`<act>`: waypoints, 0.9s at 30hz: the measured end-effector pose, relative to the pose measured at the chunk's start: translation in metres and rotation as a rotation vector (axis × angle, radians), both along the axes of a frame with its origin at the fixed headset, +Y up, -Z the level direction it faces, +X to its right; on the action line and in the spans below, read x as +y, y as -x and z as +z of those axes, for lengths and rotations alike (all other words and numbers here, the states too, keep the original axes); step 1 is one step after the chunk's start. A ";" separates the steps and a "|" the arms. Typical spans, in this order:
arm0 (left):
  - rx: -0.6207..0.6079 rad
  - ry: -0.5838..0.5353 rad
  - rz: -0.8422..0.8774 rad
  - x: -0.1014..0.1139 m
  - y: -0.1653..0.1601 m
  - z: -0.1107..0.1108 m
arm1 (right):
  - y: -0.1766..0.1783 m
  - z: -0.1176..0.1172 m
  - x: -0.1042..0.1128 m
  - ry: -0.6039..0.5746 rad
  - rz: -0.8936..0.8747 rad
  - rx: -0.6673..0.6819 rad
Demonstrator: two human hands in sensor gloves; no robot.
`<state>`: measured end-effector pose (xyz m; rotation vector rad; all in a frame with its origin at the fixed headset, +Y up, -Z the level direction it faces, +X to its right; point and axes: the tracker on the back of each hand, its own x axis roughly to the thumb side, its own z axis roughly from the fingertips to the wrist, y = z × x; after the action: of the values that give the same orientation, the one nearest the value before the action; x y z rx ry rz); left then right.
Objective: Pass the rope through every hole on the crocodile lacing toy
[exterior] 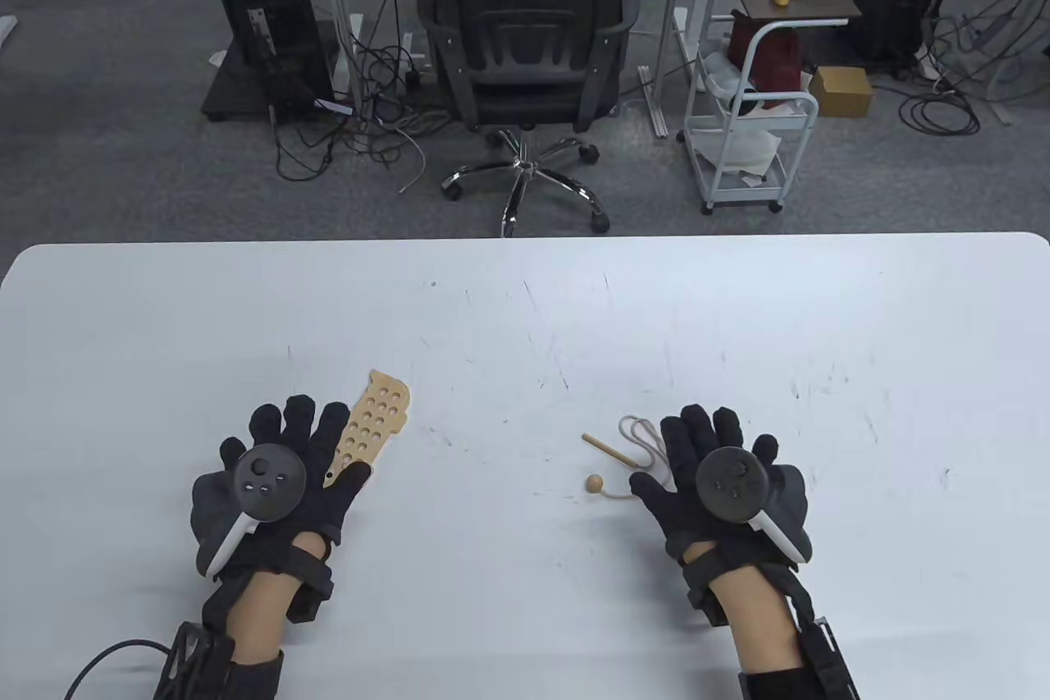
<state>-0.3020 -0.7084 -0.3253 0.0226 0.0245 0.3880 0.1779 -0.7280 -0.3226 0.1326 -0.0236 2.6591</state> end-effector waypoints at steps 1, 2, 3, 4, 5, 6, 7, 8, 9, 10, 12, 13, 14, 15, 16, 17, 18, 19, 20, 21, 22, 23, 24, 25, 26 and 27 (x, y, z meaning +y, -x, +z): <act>-0.002 0.001 0.000 0.000 0.000 0.000 | 0.000 0.000 0.000 0.001 0.000 0.000; -0.006 -0.001 -0.005 0.000 -0.001 0.000 | 0.000 0.000 0.000 0.001 0.001 0.000; -0.009 0.000 -0.009 0.000 -0.002 0.000 | 0.000 0.000 0.000 0.002 0.002 0.001; -0.013 0.003 -0.014 0.000 -0.003 0.000 | 0.001 -0.001 0.000 0.006 0.002 0.002; -0.014 0.004 -0.016 0.000 -0.004 0.000 | 0.001 -0.001 0.000 0.008 0.001 0.002; -0.016 0.005 -0.018 0.000 -0.004 0.000 | 0.001 -0.002 0.001 0.008 0.001 0.003; -0.017 0.005 -0.017 0.000 -0.004 0.000 | 0.002 -0.002 0.000 0.008 0.002 0.004; -0.017 0.005 -0.013 0.000 -0.004 0.000 | 0.002 -0.002 0.000 0.007 0.004 0.007; -0.016 0.004 -0.010 0.000 -0.004 0.000 | 0.003 -0.002 0.000 0.007 0.007 0.008; -0.016 0.004 -0.009 0.000 -0.004 0.000 | 0.003 -0.001 -0.001 0.008 0.009 0.010; -0.016 0.002 -0.008 0.000 -0.004 0.000 | 0.003 -0.001 -0.001 0.012 0.014 0.011; -0.016 0.000 -0.006 0.000 -0.003 0.000 | 0.004 -0.001 -0.001 0.010 0.015 0.012; -0.016 -0.001 -0.005 0.000 -0.003 0.000 | 0.004 -0.001 -0.001 0.007 0.015 0.011; -0.015 -0.002 -0.004 0.000 -0.003 0.000 | 0.004 0.000 0.000 0.005 0.015 0.011; -0.015 -0.002 -0.004 0.000 -0.003 0.000 | 0.004 0.000 0.000 0.002 0.014 0.012; -0.014 -0.002 -0.004 0.000 -0.003 0.000 | 0.004 0.000 0.000 0.001 0.013 0.013; -0.013 0.000 -0.004 -0.001 -0.003 0.000 | 0.004 0.000 0.001 0.000 0.012 0.014; -0.012 0.001 -0.002 -0.001 -0.003 0.000 | 0.004 0.000 0.001 -0.001 0.011 0.015; -0.012 0.002 -0.001 -0.001 -0.002 0.000 | 0.005 0.000 0.001 -0.003 0.010 0.016; -0.012 0.002 0.002 -0.001 -0.002 0.000 | 0.005 0.000 0.001 -0.004 0.008 0.017; -0.012 0.002 0.002 0.000 -0.002 0.000 | 0.005 0.000 0.000 -0.006 0.007 0.019; -0.011 0.001 0.001 0.000 -0.002 0.000 | 0.005 0.000 0.000 -0.008 0.005 0.021; -0.010 -0.001 0.001 0.001 -0.002 0.000 | 0.005 0.000 0.000 -0.008 0.005 0.023; -0.009 -0.003 0.002 0.001 -0.001 0.000 | 0.006 0.000 0.000 -0.009 0.005 0.025; -0.008 -0.004 0.003 0.001 -0.001 0.000 | 0.006 0.000 -0.001 -0.008 0.005 0.028; -0.007 -0.003 0.005 0.001 0.000 0.000 | 0.007 0.000 -0.001 -0.006 0.006 0.031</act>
<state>-0.3019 -0.7070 -0.3253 0.0240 0.0172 0.3935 0.1711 -0.7289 -0.3231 0.1764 -0.0210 2.6622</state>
